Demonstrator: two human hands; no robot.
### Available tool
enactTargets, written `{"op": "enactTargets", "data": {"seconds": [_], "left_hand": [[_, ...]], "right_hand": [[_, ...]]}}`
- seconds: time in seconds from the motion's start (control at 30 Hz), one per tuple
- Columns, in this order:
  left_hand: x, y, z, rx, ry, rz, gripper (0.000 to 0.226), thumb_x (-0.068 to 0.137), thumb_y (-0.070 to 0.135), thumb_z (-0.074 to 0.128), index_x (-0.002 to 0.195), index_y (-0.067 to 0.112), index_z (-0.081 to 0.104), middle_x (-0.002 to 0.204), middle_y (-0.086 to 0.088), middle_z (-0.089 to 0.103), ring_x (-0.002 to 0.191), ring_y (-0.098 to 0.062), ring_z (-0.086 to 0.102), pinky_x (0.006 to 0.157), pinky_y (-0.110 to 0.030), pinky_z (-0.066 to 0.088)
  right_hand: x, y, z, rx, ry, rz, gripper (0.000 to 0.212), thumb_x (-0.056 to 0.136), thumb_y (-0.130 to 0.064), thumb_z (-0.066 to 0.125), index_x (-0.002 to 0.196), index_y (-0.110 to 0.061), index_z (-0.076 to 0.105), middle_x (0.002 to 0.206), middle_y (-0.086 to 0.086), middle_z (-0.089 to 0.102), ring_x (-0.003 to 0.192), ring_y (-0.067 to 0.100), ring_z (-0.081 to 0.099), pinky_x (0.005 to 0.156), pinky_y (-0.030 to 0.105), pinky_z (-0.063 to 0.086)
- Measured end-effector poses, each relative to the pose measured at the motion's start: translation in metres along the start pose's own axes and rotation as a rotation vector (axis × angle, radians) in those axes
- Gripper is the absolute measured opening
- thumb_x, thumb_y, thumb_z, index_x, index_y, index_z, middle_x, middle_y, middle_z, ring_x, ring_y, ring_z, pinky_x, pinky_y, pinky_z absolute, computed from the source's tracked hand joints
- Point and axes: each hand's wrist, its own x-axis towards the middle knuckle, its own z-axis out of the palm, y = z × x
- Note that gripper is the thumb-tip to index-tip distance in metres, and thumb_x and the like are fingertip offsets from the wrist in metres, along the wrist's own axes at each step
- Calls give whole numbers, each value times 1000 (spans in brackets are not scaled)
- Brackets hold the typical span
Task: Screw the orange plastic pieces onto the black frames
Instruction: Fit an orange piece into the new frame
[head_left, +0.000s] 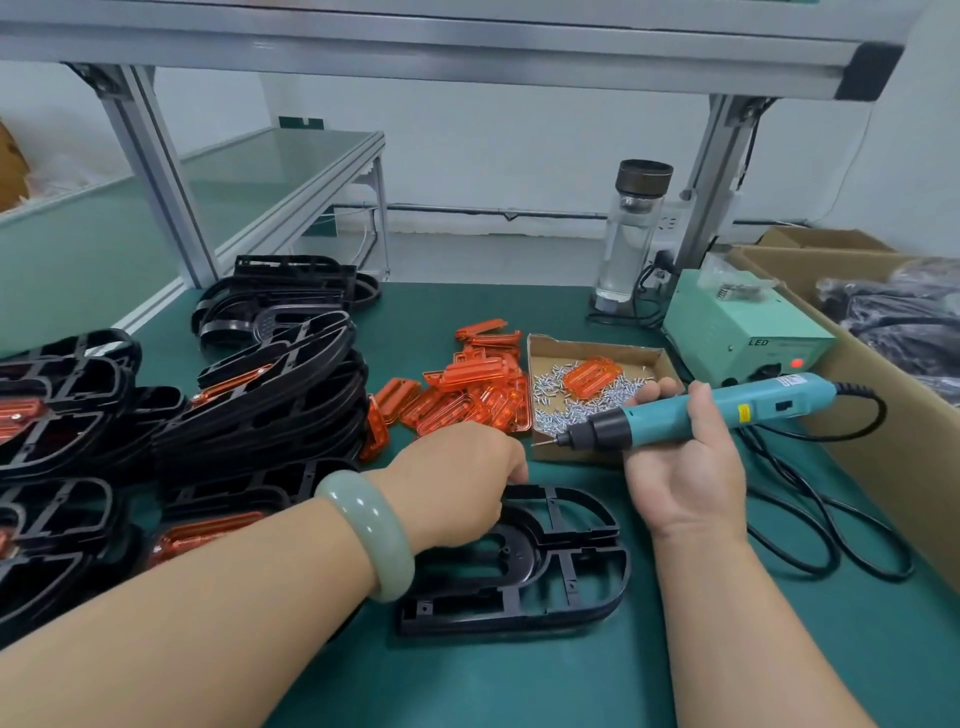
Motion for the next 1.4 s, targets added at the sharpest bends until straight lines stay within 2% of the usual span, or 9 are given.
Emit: {"op": "enactTargets", "data": {"seconds": [0.27, 0.4, 0.6, 0.7, 0.8, 0.93, 1.03, 1.1, 1.4], "left_hand": [[15, -12, -13, -83, 256, -92, 19, 89, 24, 53, 99, 19, 69, 99, 2, 70, 94, -17, 63, 84, -34, 52], [49, -25, -15, -157, 352, -250, 41, 92, 22, 49, 132, 21, 50, 127, -4, 58, 115, -24, 54, 96, -33, 43], [83, -33, -7, -74, 242, -396, 55, 90, 6, 42, 142, 19, 28, 138, -3, 40, 129, -29, 32, 100, -45, 35], [86, -34, -9, 17, 211, -359, 51, 86, 1, 39, 134, 19, 42, 123, -8, 55, 112, -30, 52, 91, -41, 44], [81, -32, -16, 9, 356, -323, 36, 89, 7, 48, 123, 19, 54, 114, -4, 63, 102, -26, 59, 84, -36, 46], [66, -23, -32, -417, 557, -313, 45, 85, 21, 66, 128, 17, 52, 116, 0, 64, 105, -20, 61, 93, -32, 45], [46, -8, -45, -1389, 500, -308, 32, 90, 14, 62, 121, 8, 55, 100, -9, 69, 81, -19, 69, 72, -29, 58], [29, 0, -47, -1796, 374, -228, 20, 98, 12, 47, 111, 2, 58, 95, -15, 71, 77, -21, 71, 61, -23, 58], [-13, 8, -35, -1998, 136, -77, 33, 99, 4, 32, 117, -2, 59, 109, -22, 68, 93, -32, 69, 75, -30, 58]], "right_hand": [[1, 0, 0, 20, 0, 6, 13, 101, -19, 49, 109, -11, 44, 81, 2, 58, 77, 15, 57, 92, 32, 47], [2, 2, -1, 17, -9, 27, 15, 102, -21, 49, 111, -12, 42, 83, 2, 56, 76, 14, 57, 85, 32, 48], [0, 3, -1, 41, -29, 46, 9, 100, -20, 50, 106, -15, 45, 85, 3, 57, 72, 14, 60, 88, 32, 48], [0, 3, -1, 39, -41, 45, 8, 101, -20, 49, 107, -16, 46, 85, 3, 58, 71, 15, 61, 86, 33, 49], [1, 3, -2, 26, -52, 40, 7, 101, -20, 49, 107, -17, 47, 84, 3, 58, 73, 14, 60, 85, 34, 49], [2, 3, -2, 37, -58, 49, 7, 100, -20, 50, 105, -17, 47, 81, 2, 58, 73, 15, 59, 86, 34, 47], [2, 3, -2, 42, -59, 50, 7, 99, -19, 50, 105, -17, 47, 81, 2, 58, 73, 15, 58, 89, 34, 47], [1, 2, -2, 40, -57, 50, 8, 99, -19, 50, 107, -16, 48, 82, 2, 58, 73, 15, 59, 89, 34, 47], [-2, 0, -2, 21, -49, 36, 5, 101, -21, 47, 100, -16, 47, 80, 2, 58, 74, 15, 58, 84, 33, 47]]}}
